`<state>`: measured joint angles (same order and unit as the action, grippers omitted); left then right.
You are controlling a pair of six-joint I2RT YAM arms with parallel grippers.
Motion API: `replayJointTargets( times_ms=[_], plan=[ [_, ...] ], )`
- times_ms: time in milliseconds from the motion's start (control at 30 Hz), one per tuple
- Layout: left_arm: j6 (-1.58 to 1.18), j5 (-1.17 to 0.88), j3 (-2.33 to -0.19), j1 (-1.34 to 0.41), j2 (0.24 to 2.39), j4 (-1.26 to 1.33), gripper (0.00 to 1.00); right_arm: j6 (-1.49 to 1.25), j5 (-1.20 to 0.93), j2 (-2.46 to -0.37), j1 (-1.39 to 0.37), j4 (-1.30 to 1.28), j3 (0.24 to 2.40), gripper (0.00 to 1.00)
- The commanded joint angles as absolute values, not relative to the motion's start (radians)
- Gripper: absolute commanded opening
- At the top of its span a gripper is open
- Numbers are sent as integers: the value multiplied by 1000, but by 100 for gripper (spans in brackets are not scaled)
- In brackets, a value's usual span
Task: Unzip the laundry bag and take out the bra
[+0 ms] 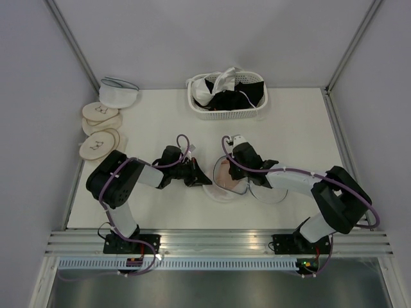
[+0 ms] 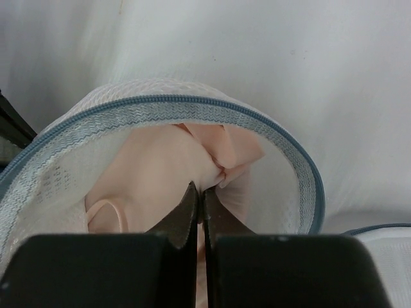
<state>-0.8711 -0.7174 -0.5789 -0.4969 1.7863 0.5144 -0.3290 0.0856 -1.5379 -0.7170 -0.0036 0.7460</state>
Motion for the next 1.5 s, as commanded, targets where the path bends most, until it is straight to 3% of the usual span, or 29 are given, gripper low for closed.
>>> replayJointTargets(
  times_ms=[0,100,333,600,833,1200,1467],
  plan=[
    [-828,-744,-601,-500,1798,549,2,-337,31,-1488,-723,17,739,0],
    [-833,-733,-601,-500,1799,546,3,-341,34,-1415,-723,-24,736,0],
    [-844,-719,-611,-499,1804,532,18,-342,78,-1206,-723,-150,745,0],
    [-854,-719,-614,-482,1802,517,25,-362,253,-1031,-723,-357,822,0],
    [-891,-721,-611,-472,1812,541,39,-362,279,-914,-723,-457,861,0],
    [-904,-729,-595,-472,1790,545,43,-335,492,-808,-723,-437,991,1],
    [-894,-721,-591,-472,1750,517,45,-232,623,-890,-723,-396,1199,0]
  ],
)
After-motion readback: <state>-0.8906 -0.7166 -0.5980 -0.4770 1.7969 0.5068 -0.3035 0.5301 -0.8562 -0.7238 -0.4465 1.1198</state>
